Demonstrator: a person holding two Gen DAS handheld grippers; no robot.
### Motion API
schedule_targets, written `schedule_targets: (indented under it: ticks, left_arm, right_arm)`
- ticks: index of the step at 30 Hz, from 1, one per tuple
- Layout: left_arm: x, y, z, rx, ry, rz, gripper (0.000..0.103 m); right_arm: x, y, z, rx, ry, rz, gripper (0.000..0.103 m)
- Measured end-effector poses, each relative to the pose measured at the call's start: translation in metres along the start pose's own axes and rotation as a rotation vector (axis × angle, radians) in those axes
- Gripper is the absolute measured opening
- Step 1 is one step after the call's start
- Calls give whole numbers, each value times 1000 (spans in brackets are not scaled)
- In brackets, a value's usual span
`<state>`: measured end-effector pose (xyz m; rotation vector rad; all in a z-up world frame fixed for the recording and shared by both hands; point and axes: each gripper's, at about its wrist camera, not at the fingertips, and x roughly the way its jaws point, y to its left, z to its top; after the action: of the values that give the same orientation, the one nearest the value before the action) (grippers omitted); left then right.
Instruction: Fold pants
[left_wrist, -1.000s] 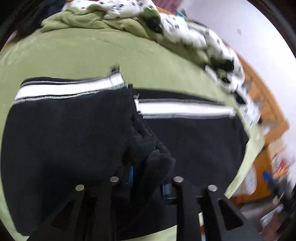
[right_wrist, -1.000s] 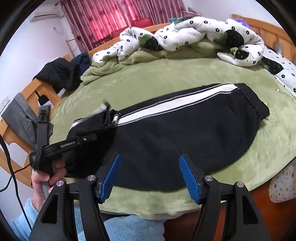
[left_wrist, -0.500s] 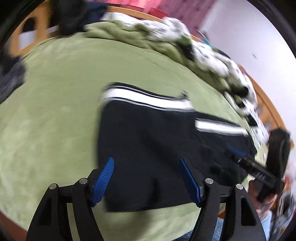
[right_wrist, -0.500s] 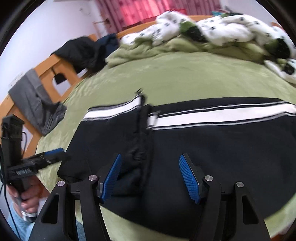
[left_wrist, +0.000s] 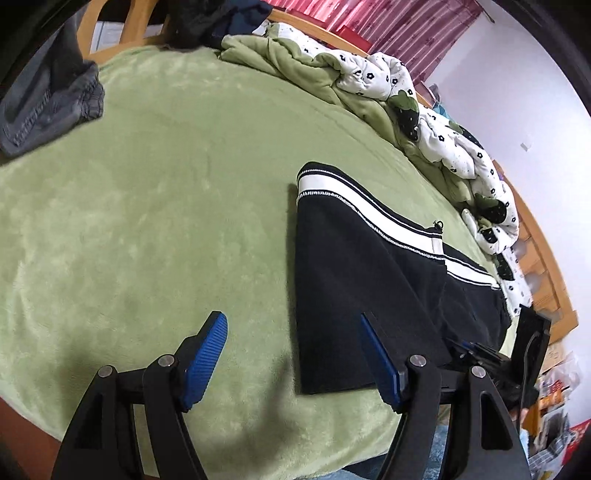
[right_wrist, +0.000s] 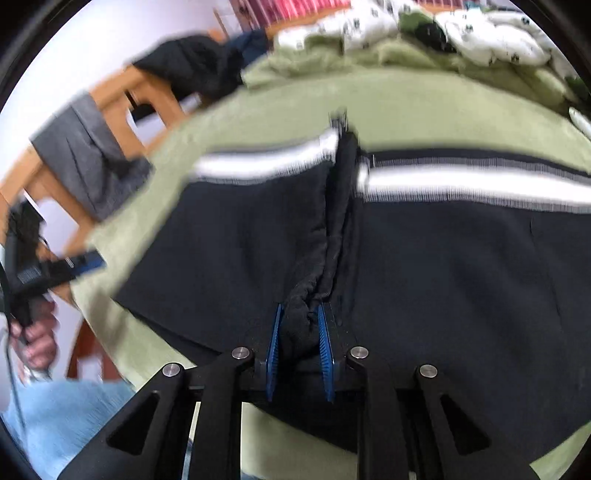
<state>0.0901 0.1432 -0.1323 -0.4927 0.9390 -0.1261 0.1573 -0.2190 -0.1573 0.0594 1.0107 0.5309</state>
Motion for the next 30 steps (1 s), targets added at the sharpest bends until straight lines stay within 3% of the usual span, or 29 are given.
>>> schedule_targets:
  ticks: [2, 4, 6, 8, 11, 14, 15, 17, 18, 20, 23, 27, 30]
  left_arm:
    - [3, 5, -2, -15, 5, -16, 71]
    - [3, 9, -5, -13, 3, -26, 71]
    - [3, 13, -6, -18, -5, -25, 71]
    - [2, 20, -6, -37, -10, -40, 71]
    - [1, 27, -6, -54, -25, -77, 71]
    - [0, 29, -8, -38, -37, -73, 71]
    - [1, 29, -9, -30, -35, -65, 71]
    - [3, 27, -11, -19, -19, -55, 71]
    - [3, 26, -14, -8, -10, -53, 71]
    - [5, 19, -19, 43, 18, -60, 71]
    - [11, 8, -31, 131, 79, -52, 71]
    - [13, 1, -42, 152, 103, -35, 71]
    - [10, -1, -44, 138, 93, -51, 71]
  right_arm:
    - [4, 5, -3, -48, 6, -21, 23]
    - [-6, 6, 6, -47, -9, -3, 38]
    - [-17, 2, 17, -6, -61, 12, 68]
    - [-16, -4, 31, 18, -112, -14, 72]
    - [15, -14, 52, 63, -61, -58, 72]
    - [50, -23, 62, 146, 5, -61, 69]
    - [59, -23, 64, 163, 1, -81, 57]
    - [58, -14, 64, 112, -38, -95, 18]
    - [55, -6, 65, 70, -45, -85, 15]
    - [38, -3, 64, 41, -107, -79, 14]
    - [1, -19, 60, 128, -183, 4, 14]
    - [-17, -33, 57, 113, -197, -88, 13]
    - [-26, -53, 54, 144, -201, -99, 14]
